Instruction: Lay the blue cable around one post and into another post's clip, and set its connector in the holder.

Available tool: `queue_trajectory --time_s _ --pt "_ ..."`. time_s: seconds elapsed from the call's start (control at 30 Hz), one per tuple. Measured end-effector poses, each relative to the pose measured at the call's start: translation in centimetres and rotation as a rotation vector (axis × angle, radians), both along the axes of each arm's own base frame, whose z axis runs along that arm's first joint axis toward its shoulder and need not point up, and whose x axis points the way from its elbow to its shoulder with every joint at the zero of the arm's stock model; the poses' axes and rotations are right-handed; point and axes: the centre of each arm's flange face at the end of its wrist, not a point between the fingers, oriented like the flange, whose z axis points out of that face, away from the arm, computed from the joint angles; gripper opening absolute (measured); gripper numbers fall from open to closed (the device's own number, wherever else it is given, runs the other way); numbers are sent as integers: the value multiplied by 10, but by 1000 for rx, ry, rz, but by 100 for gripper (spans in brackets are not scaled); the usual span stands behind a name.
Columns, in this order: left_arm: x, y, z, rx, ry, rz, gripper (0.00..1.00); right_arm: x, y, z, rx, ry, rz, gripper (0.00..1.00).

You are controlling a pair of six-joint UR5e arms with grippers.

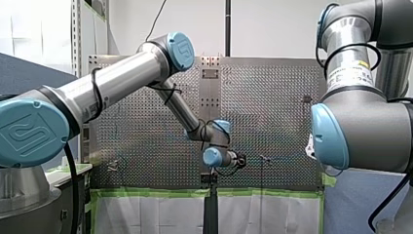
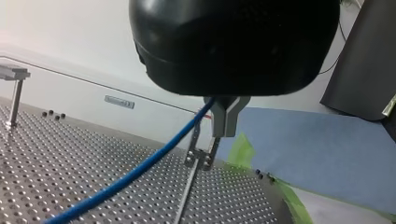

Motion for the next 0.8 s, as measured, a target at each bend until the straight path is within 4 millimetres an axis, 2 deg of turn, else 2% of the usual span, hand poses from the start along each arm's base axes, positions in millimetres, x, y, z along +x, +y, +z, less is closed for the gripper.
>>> queue_trajectory --time_s 0.23,0.8 --pt "4 5 -10 -8 17 7 2 0 4 -17 26 3 -3 0" --pt "25 16 -7 -78 36 30 2 -2 -5 -12 -21 -17 -2 0"
